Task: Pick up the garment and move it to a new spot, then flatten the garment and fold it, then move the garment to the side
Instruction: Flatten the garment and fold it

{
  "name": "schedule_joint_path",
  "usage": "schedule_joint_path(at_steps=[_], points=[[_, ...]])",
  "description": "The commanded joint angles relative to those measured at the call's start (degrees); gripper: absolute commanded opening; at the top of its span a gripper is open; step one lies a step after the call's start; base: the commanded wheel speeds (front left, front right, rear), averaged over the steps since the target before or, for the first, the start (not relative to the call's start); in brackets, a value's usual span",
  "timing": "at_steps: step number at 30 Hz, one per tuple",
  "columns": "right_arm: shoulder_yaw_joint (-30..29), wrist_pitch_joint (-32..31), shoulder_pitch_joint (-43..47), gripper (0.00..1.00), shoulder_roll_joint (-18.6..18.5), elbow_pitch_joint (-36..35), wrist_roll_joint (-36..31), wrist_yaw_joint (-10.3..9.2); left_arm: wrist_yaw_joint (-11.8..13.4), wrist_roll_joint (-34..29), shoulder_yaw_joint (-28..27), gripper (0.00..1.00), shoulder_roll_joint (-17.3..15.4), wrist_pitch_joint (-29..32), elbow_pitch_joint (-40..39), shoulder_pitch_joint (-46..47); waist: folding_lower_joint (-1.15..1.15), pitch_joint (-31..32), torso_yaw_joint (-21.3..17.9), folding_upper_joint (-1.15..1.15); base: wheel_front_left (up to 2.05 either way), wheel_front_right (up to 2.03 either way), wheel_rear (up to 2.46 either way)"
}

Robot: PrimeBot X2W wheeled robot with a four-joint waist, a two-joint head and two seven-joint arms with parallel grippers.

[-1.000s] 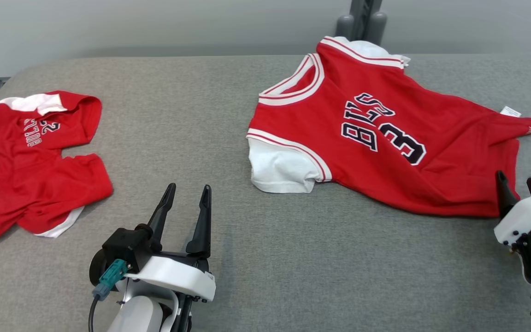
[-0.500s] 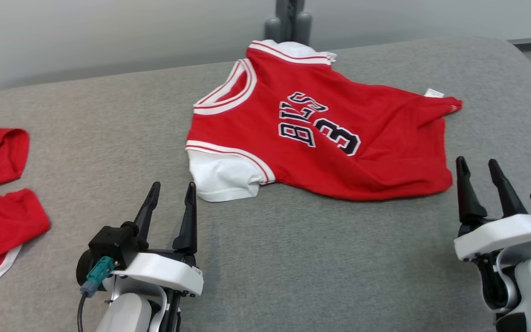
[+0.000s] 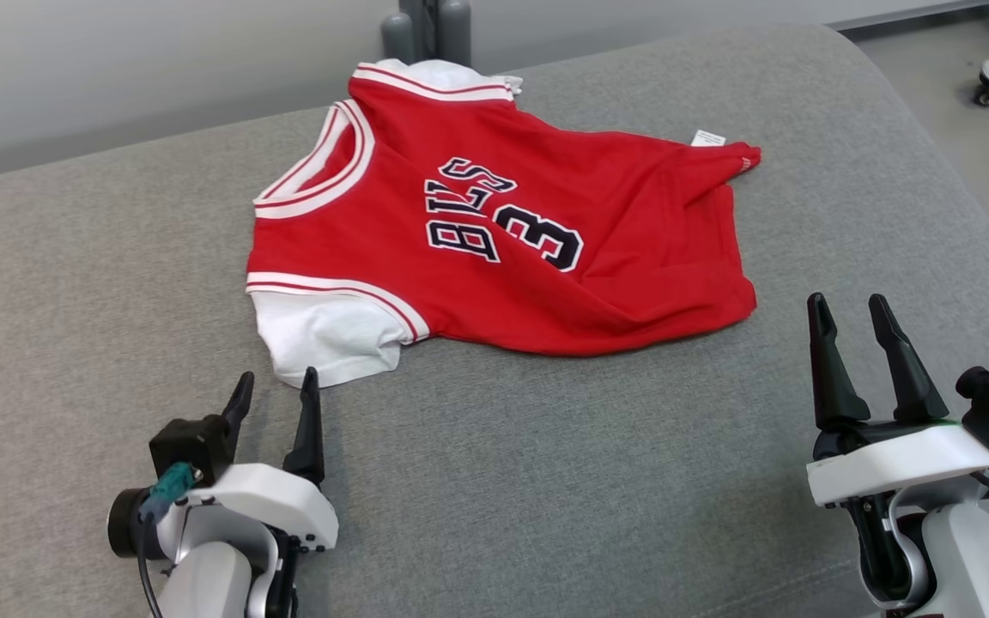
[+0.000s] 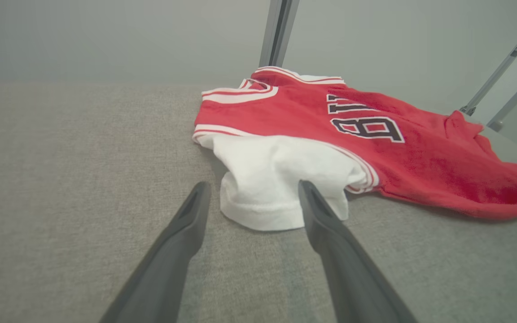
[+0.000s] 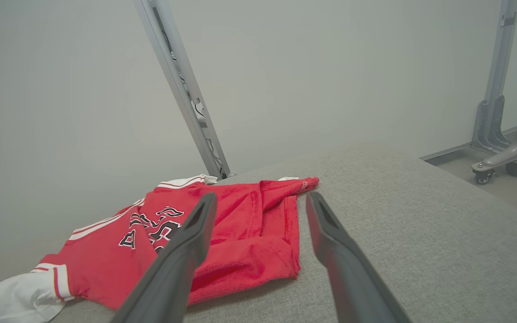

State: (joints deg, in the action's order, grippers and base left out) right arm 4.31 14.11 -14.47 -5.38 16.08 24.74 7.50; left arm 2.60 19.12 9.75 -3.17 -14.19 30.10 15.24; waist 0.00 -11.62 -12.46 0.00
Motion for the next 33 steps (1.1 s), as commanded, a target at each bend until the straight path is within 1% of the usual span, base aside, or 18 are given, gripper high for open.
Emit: schedule_joint_path(at_steps=[1,7,11,12,13,14,19,22,29,33], points=[[0.01,0.19,0.72,1.00,0.01,-0.16,-0.41,-0.02,0.17,0.05,-0.41,1.00,-0.71,0.34,1.38,2.11,0.00,-0.74,-1.04,0.00,0.00,0.00,0.00],[-0.34,0.47,1.00,1.00,0.50,-0.04,-0.94,-0.02,-0.97,1.16,-1.00,1.00,-1.37,0.40,6.33,5.23,0.00,-1.67,-2.20,0.00,0.00,0.00,0.00],[-0.52,0.66,0.98,1.00,0.77,0.10,-1.17,-0.02,-1.86,1.49,-0.40,1.00,-1.65,1.67,9.63,7.44,0.00,-2.06,-2.57,0.00,0.00,0.00,0.00],[-0.60,0.72,0.96,1.00,0.83,0.14,-1.21,-0.02,-2.37,1.55,-0.15,0.48,-1.74,2.11,10.42,7.85,0.00,-2.10,-2.58,0.00,0.00,0.00,0.00],[-0.74,0.72,0.95,1.00,0.92,0.19,-1.23,-0.02,-2.68,1.47,0.11,0.04,-1.83,2.19,10.92,8.16,0.00,-2.10,-2.50,0.00,0.00,0.00,0.00],[-1.04,0.77,0.95,1.00,1.06,0.33,-1.34,-0.02,-3.62,1.63,0.59,0.00,-1.75,2.12,11.54,8.73,0.00,-1.96,-2.05,0.00,0.00,0.00,0.00],[-1.39,0.81,1.18,1.00,1.14,0.88,-1.74,-0.02,-4.45,2.23,0.00,0.00,-1.65,0.14,9.02,9.45,0.00,-0.98,0.34,0.00,0.00,0.00,0.00],[-1.69,0.86,1.64,1.00,0.98,1.41,-2.09,-0.02,-4.16,2.21,-0.90,0.00,-1.72,-0.68,5.05,8.78,0.00,-0.16,2.41,0.00,0.00,0.00,0.00],[-3.59,0.55,1.90,1.00,1.27,2.96,-3.33,-0.02,-3.38,2.17,-1.53,0.00,-1.97,-0.89,-3.65,3.91,0.00,1.73,7.31,0.00,0.00,0.00,0.00],[-4.11,0.28,2.19,1.00,1.52,3.86,-3.83,-0.02,-2.27,2.48,-1.30,0.00,-2.39,1.00,-7.56,0.09,0.00,2.87,9.41,0.00,0.00,0.00,0.00]])
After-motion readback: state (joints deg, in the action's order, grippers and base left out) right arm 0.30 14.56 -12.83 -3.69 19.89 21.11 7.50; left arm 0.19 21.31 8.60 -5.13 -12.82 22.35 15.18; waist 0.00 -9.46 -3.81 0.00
